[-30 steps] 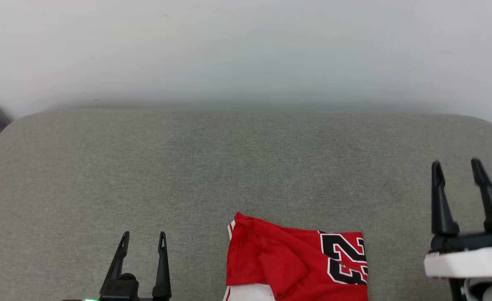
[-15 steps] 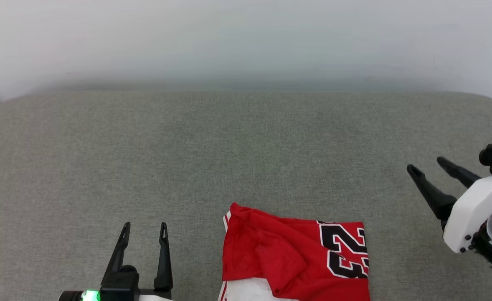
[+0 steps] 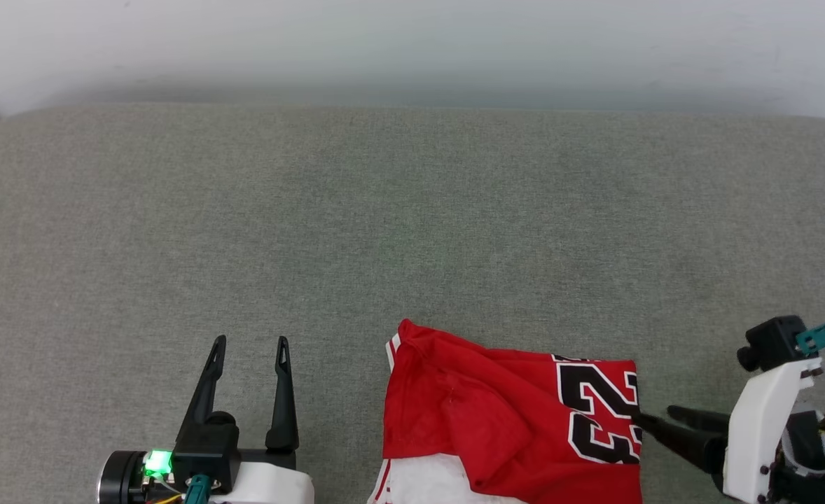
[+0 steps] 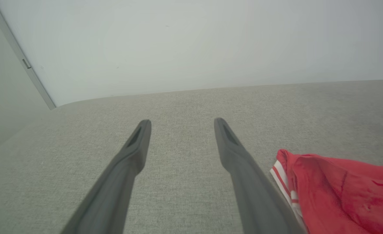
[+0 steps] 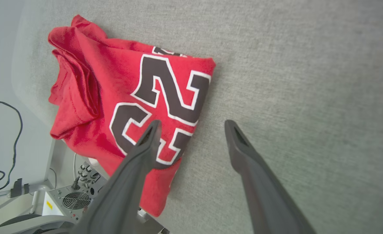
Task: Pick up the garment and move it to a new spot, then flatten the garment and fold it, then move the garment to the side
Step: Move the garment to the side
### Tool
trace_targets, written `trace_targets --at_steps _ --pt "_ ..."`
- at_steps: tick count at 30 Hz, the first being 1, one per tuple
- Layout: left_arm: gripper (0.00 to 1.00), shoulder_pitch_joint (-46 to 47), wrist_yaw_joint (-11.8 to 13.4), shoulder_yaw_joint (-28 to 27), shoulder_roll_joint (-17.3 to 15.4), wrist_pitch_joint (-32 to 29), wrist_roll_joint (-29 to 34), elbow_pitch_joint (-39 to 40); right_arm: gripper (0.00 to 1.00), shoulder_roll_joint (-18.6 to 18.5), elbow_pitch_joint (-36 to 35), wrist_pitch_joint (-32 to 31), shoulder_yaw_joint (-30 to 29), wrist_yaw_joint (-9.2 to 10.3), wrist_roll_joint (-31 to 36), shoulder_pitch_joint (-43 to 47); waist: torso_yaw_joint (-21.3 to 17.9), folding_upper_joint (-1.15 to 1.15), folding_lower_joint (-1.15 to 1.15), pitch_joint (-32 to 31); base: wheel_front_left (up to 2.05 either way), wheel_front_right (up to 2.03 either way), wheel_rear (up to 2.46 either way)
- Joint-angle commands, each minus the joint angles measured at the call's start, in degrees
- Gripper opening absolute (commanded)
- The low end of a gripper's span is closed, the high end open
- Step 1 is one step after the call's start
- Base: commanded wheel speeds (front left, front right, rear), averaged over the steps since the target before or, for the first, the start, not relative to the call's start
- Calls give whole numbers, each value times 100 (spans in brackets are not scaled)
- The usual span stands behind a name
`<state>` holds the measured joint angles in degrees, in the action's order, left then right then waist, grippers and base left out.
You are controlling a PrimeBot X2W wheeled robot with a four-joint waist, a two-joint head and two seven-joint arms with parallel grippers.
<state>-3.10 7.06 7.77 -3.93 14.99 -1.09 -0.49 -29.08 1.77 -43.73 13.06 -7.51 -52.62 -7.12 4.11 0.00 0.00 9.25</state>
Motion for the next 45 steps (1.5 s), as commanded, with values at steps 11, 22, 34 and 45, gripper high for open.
trace_targets --at_steps 11,22,34,45 --pt "100 232 -36 34 35 25 30 -18 100 213 469 269 752 5 -610 51 244 0 0 312 0 0 0" --pt "100 319 -40 58 55 25 8 -74 0 169 937 737 1562 11 -482 -329 365 0 0 399 0 0 0" --pt "100 -13 -2 -29 64 25 -8 -153 0 -602 375 1507 2244 5 -115 -1127 159 0 0 -110 0 0 0" --pt "100 -127 18 -100 80 25 -27 -53 0 -1571 -402 1431 2375 5 310 -1946 -962 0 0 -75 0 0 0"
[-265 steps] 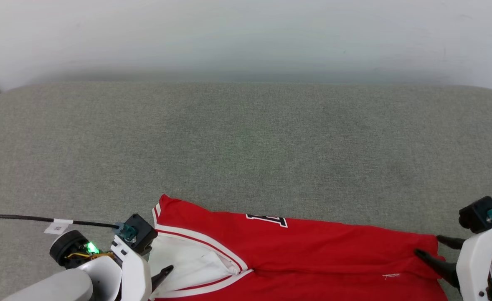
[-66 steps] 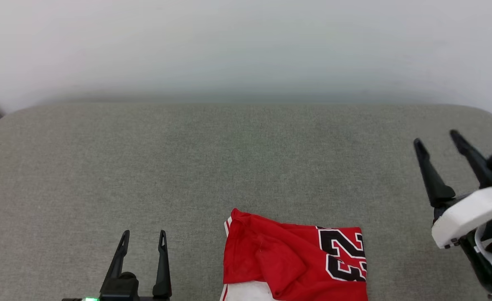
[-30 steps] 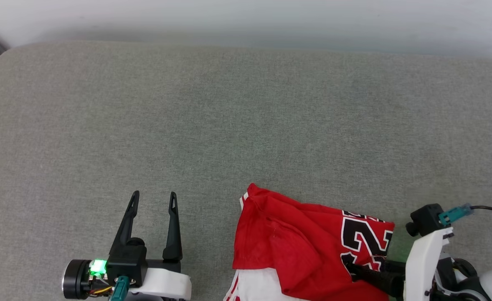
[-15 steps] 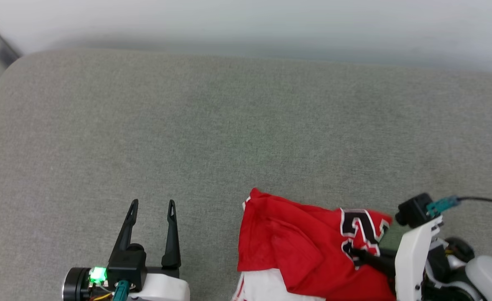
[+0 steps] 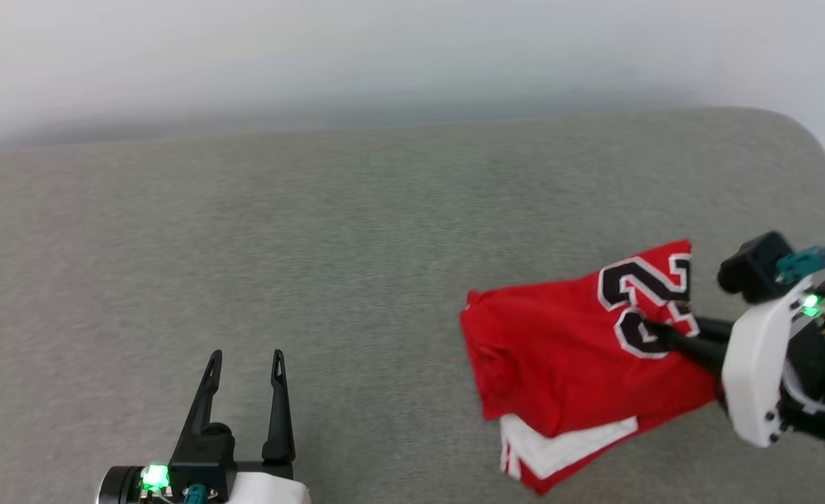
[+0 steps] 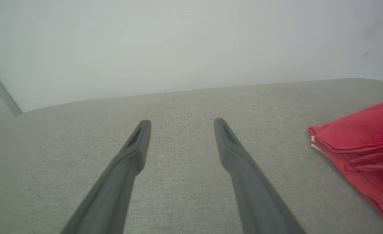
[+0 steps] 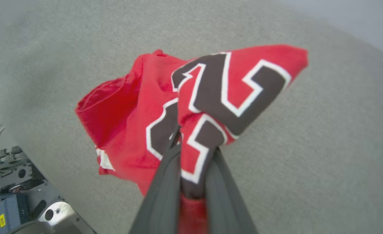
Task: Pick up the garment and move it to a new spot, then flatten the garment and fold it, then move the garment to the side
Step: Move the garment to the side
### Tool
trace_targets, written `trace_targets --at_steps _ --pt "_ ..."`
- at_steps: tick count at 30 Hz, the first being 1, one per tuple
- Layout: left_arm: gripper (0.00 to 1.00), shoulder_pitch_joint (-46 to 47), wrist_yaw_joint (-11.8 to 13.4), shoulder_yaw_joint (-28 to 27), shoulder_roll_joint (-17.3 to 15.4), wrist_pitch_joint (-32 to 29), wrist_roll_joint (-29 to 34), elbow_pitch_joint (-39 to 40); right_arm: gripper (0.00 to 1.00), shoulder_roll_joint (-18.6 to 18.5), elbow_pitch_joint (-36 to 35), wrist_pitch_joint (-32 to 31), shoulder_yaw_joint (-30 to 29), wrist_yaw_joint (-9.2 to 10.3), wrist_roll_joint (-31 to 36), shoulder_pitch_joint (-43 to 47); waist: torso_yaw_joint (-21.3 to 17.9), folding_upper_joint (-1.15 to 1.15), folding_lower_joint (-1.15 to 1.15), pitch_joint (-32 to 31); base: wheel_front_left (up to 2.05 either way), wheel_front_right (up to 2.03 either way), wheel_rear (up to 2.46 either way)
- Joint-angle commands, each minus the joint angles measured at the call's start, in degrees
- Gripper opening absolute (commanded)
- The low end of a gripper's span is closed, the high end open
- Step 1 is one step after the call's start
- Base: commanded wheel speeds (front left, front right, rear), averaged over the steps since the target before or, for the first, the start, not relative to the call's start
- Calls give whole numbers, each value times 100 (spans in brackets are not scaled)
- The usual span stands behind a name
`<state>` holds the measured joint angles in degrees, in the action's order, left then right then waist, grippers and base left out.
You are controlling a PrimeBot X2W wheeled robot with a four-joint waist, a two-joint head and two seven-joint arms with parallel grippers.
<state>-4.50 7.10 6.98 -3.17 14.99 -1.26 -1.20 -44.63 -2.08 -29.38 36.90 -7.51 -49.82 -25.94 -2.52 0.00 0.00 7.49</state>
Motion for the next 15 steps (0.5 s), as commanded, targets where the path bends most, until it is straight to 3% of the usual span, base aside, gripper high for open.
trace_targets --at_steps 1,8,15 --pt "100 48 -4 -19 4 25 1 24 0 -91 -20 -7 -58 5 56 -118 -407 0 0 151 0 0 0" --pt "100 364 -64 -120 -147 20 111 154 0 -380 295 -2 -460 5 421 -494 -1122 0 0 768 0 0 0" --pt "100 794 -138 -87 -369 19 220 284 0 -657 1294 124 -1002 6 1034 -771 -1269 0 0 1472 0 0 0"
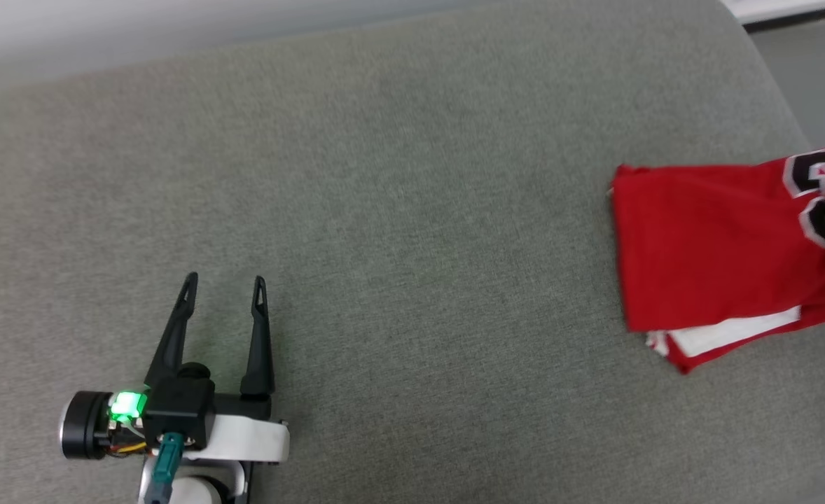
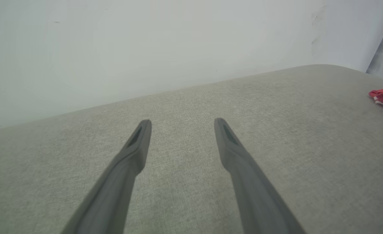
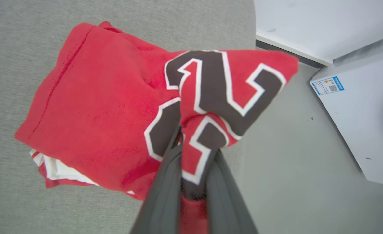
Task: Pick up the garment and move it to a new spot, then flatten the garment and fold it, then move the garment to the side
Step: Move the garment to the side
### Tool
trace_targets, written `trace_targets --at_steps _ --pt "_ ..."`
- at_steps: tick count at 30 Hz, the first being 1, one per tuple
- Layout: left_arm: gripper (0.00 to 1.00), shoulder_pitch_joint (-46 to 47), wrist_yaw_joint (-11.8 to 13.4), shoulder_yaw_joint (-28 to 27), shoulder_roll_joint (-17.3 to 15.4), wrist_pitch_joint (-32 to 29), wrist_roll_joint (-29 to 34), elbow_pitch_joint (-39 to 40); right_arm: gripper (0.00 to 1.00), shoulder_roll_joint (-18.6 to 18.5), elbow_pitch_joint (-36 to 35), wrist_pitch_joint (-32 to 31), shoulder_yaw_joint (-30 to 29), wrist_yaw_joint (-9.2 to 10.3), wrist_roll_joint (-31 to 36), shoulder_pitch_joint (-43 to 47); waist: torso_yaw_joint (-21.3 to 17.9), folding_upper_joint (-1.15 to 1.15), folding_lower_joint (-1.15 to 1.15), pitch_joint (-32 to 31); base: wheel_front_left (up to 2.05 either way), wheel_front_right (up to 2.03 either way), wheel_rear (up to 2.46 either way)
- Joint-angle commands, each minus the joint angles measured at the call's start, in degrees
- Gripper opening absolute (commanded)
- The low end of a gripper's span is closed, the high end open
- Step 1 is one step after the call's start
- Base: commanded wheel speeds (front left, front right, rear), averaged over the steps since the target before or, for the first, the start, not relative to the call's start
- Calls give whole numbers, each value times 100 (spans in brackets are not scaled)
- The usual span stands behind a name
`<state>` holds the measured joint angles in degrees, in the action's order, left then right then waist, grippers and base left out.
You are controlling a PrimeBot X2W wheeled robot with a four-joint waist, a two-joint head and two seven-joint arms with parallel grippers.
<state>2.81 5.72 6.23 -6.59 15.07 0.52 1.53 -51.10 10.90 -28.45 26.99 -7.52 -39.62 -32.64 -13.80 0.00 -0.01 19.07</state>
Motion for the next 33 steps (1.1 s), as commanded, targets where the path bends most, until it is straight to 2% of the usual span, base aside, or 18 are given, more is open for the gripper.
trace_targets --at_steps 1,6,10,15,16,17,20,23,26,30,33 --pt "100 112 0 -18 -66 12 41 31 0 -34 160 69 -118 7 79 -145 -133 0 1 419 0 0 0" --pt "100 323 36 -39 -186 12 39 128 0 -29 979 274 -619 7 471 -307 -59 0 1 812 0 0 0" --pt "100 422 56 -29 -252 12 26 192 0 165 1570 450 -1016 7 666 -428 20 0 1 1008 0 0 0" --pt "100 470 110 -8 -259 12 -10 194 1 432 2043 717 -1237 7 927 -545 113 0 1 1035 0 0 0" --pt "100 470 124 -3 -249 12 -13 181 39 471 2118 773 -1268 7 1011 -566 131 0 1 1001 0 0 0" --pt "100 465 127 10 -230 12 -28 167 100 505 2191 840 -1300 7 1115 -572 151 0 1 952 0 0 0" --pt "100 406 149 51 -159 12 -69 122 100 627 2395 976 -1371 7 1445 -538 229 0 1 725 0 0 0" --pt "100 299 186 58 -96 12 -119 75 100 580 2493 1256 -1513 7 1950 -547 320 0 1 425 0 0 0" --pt "100 191 200 66 -24 12 -169 37 100 659 2454 1817 -1818 7 2471 -585 453 0 1 111 0 0 0" --pt "100 -25 240 53 72 12 -200 6 100 953 2233 2670 -2276 7 3132 -500 639 0 1 -264 0 0 0" --pt "100 -205 261 44 122 12 -234 -8 100 1323 1977 3368 -2685 6 3561 -347 801 0 1 -509 0 0 0"
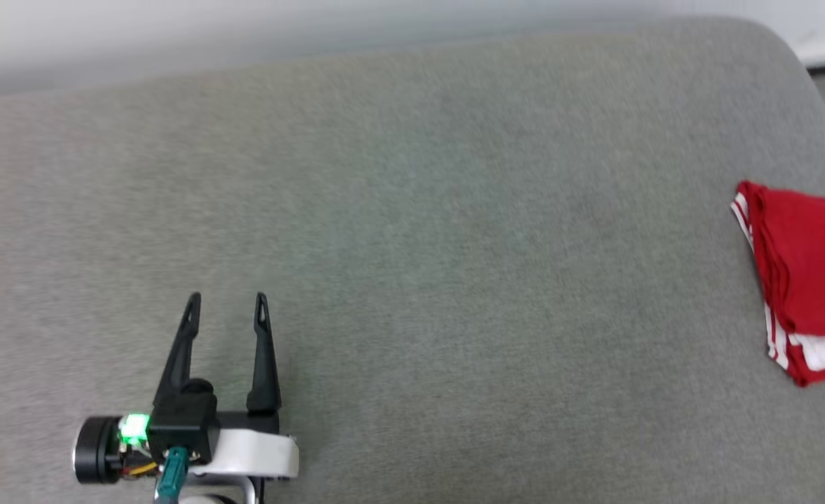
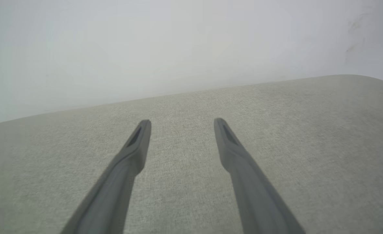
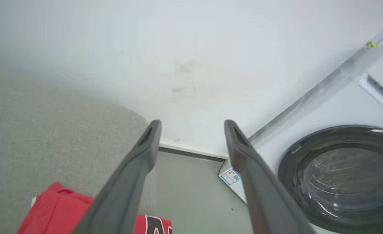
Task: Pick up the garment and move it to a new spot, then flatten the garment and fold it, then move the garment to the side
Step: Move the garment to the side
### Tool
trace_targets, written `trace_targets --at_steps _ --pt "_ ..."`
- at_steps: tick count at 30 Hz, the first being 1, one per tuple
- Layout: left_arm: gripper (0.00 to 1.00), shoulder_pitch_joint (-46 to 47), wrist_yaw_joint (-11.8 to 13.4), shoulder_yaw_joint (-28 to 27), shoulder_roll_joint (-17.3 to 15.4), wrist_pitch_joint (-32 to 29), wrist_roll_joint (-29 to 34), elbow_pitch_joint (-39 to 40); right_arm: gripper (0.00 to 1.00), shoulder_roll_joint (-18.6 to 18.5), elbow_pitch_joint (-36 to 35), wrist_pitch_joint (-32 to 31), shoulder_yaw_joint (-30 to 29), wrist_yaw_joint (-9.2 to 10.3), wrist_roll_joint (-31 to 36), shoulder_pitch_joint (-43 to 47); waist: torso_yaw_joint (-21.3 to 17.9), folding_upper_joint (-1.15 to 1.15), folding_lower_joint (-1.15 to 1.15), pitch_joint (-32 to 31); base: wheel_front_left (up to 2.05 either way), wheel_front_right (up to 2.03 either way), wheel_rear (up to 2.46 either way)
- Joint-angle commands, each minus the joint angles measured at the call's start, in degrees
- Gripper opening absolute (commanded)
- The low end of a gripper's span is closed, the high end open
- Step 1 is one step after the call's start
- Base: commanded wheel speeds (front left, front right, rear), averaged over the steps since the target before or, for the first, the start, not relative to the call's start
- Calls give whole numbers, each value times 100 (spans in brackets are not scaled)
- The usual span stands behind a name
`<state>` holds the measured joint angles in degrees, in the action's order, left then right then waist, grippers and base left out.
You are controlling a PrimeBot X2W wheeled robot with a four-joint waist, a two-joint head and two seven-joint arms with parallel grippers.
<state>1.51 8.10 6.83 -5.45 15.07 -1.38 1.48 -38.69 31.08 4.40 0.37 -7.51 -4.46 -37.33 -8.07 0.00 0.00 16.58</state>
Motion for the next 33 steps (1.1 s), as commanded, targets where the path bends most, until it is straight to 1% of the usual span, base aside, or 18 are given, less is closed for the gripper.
trace_targets --at_steps 1,2,3,6,9,17,22,29,33 --pt "100 -123 24 -11 25 12 -41 -16 100 235 -140 341 -163 6 176 180 297 0 0 -352 0 0 0" --pt "100 -184 35 -31 35 12 -37 -16 100 390 -249 572 -271 5 295 227 343 0 0 -418 0 0 0" --pt "100 -184 35 -31 35 12 -37 -16 100 390 -249 572 -271 5 295 227 343 0 0 -418 0 0 0" --pt "100 -322 20 -39 72 12 -39 -35 100 849 -607 925 -474 6 542 448 500 0 0 -611 0 0 0" --pt "100 -443 14 -52 95 12 -28 -47 100 1331 -1057 1044 -514 6 598 784 629 0 0 -771 0 0 0" --pt "100 -596 -34 -5 153 11 -12 -137 100 2420 -2304 1076 -341 5 183 1729 908 0 0 -1102 0 0 0" --pt "100 -699 -91 11 170 11 -5 -200 100 2958 -2607 1078 -184 6 40 2388 1023 0 0 -1314 0 0 0" --pt "100 -847 -116 65 187 11 13 -284 100 3305 -2545 1079 -134 5 -196 3211 1125 0 0 -1585 0 0 0" --pt "100 -910 -124 74 202 11 4 -309 100 3435 -2671 1079 -158 5 -169 3633 1142 0 0 -1664 0 0 0"
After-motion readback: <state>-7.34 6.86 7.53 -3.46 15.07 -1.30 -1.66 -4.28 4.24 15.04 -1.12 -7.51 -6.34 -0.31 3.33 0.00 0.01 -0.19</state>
